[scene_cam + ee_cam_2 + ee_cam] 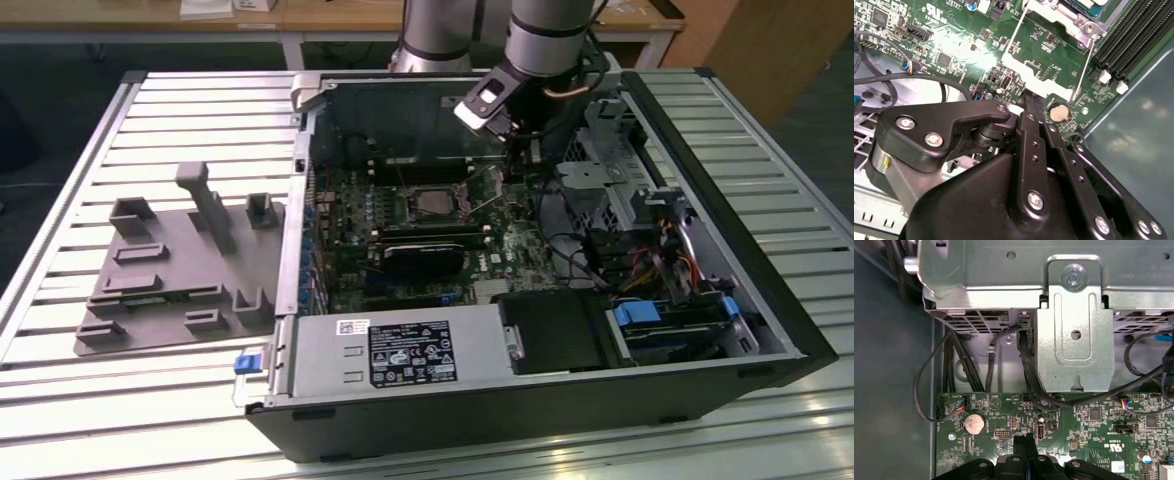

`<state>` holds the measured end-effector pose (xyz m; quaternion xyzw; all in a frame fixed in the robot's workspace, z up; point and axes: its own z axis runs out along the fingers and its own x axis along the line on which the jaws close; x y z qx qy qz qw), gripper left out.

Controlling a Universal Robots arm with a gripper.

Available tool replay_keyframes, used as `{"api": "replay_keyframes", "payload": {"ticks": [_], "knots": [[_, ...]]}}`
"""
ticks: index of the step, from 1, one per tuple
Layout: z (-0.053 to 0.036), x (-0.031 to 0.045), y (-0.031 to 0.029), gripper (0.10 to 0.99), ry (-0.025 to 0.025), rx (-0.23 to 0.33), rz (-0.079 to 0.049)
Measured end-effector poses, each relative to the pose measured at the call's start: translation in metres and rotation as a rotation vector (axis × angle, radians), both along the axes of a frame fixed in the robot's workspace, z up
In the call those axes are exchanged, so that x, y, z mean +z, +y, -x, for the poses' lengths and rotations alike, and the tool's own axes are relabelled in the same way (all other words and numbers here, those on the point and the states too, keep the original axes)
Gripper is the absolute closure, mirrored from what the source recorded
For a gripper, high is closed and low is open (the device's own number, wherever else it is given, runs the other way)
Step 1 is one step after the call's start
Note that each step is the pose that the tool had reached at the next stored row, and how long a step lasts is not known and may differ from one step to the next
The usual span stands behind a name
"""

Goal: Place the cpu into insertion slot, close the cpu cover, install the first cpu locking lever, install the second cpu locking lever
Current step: 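Close the cpu cover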

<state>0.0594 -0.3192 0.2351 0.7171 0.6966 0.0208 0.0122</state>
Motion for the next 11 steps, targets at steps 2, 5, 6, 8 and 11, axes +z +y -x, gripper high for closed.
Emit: {"api": "replay_keyframes", "payload": {"ticks": [2,5,6,8,11], "knots": [[0.0,-0.0007,0.0,0.984,0.0001,0.0,0.0],[0.0,-0.0008,0.0,0.984,0.0001,0.0,0.0],[0.0,-0.0007,0.0,0.984,0.0003,0.0,0.0],[-0.0004,-0.001,0.0,0.984,0.0221,0.0,0.0],[-0.0011,-0.0011,0.0,0.984,0.0657,0.0,0.0]]}}
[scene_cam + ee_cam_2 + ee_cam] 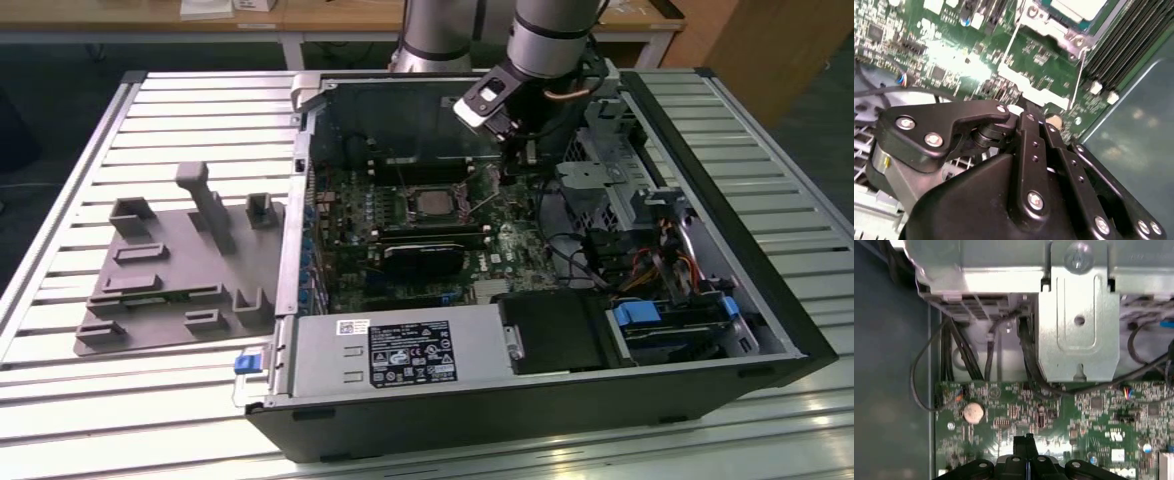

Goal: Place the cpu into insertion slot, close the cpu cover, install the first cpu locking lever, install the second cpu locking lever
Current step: 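Close the cpu cover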

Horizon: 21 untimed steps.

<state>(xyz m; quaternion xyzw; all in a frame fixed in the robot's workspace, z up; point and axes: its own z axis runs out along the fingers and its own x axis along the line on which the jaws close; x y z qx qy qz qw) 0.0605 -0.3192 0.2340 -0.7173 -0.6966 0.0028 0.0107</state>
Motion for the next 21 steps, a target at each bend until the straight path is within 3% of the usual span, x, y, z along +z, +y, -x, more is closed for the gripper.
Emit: {"api": "replay_keyframes", "payload": {"ticks": [4,9,21], "knots": [[0.0,0.0,0.0,0.984,0.012,0.0,0.0],[0.0046,-0.0001,0.0,0.984,0.0104,0.0,0.0],[0.0307,0.0,0.0002,0.984,-0.0238,0.0,0.0]]}}
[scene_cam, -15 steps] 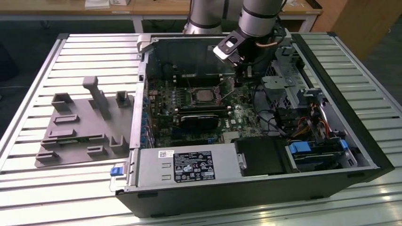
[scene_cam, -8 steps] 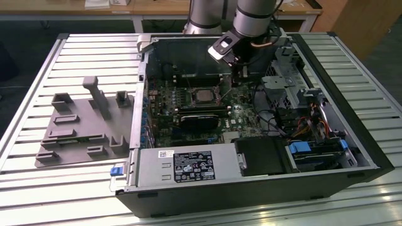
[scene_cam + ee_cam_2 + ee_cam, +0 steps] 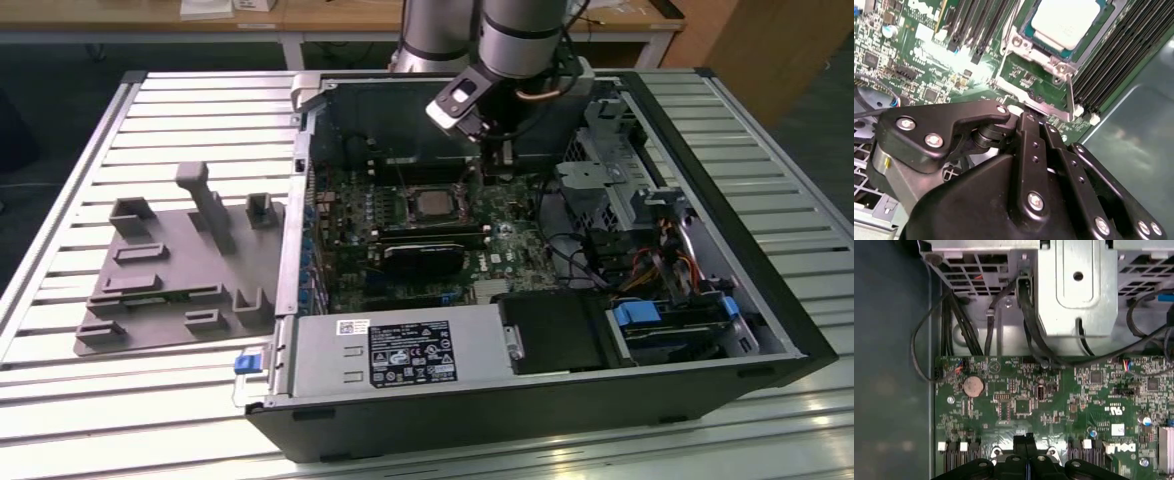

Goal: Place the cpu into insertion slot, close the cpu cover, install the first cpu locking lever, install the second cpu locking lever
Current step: 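Close the cpu cover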

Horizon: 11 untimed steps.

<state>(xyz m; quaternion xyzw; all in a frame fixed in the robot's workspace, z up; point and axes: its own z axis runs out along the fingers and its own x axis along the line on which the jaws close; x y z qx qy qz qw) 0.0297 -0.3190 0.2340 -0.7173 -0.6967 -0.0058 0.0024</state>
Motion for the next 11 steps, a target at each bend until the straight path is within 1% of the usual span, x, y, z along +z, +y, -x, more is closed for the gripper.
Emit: {"api": "replay_keyframes", "payload": {"ticks": [2,4,11], "knots": [[0.0036,0.0,0.0,0.984,-0.0048,0.0,0.0],[0.0066,0.0,0.0,0.984,-0.0085,0.0,0.0],[0.0184,0.0,0.0001,0.984,-0.0192,0.0,0.0]]}}
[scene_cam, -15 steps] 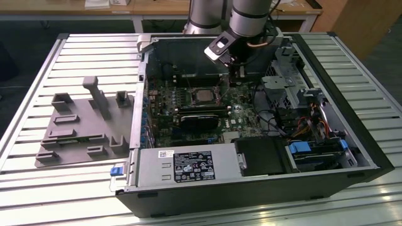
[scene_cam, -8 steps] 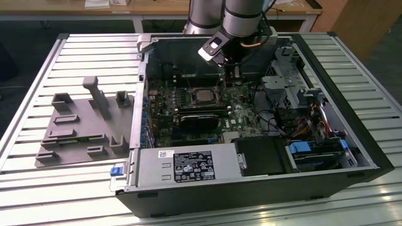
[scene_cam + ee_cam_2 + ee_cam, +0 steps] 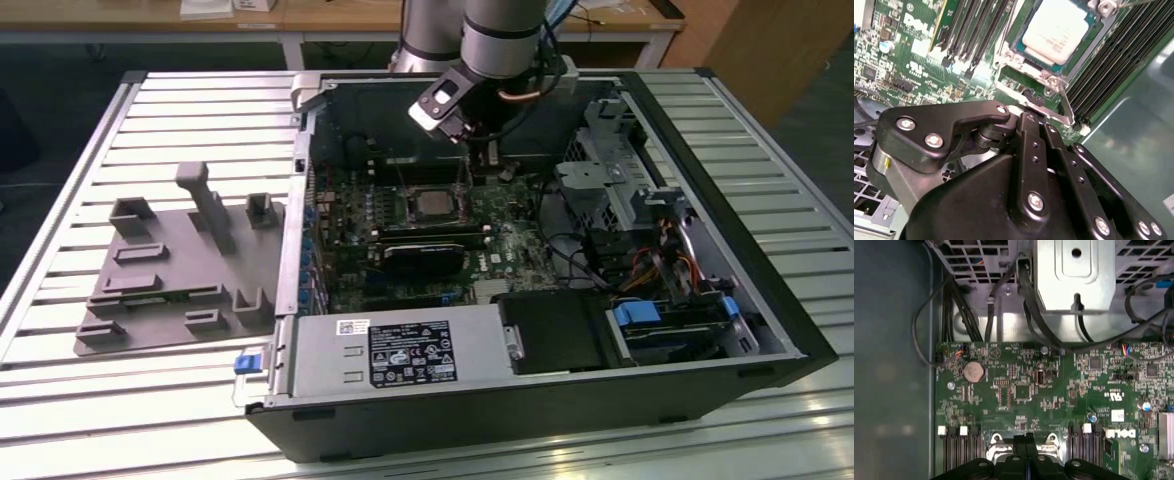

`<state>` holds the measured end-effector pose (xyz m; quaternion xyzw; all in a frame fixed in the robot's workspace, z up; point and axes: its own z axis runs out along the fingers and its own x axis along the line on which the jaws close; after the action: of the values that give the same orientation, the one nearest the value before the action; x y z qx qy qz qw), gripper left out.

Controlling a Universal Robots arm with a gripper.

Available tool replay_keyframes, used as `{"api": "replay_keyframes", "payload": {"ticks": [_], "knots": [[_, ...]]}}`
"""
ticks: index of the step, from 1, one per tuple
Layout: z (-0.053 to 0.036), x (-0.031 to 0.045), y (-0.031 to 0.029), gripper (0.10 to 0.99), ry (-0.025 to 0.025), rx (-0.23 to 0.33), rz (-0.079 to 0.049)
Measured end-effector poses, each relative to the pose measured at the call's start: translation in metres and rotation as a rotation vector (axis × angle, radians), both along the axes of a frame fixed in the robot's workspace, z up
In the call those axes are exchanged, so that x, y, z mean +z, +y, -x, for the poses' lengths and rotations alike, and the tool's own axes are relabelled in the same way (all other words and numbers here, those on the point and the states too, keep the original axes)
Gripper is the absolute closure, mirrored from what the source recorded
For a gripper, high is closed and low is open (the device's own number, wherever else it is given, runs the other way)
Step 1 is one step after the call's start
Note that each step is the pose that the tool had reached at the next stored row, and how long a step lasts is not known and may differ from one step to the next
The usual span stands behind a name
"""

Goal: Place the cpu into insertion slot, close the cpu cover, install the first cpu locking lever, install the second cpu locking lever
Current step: 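Close the cpu cover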

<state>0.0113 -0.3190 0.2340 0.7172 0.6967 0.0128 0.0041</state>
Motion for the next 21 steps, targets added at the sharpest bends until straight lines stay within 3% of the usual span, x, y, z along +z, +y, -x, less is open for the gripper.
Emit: {"api": "replay_keyframes", "payload": {"ticks": [13,21], "knots": [[0.0237,-0.0001,0.0,0.984,-0.0115,0.0,0.0],[0.0389,-0.0039,0.0,0.984,-0.0128,0.0,0.0]]}}
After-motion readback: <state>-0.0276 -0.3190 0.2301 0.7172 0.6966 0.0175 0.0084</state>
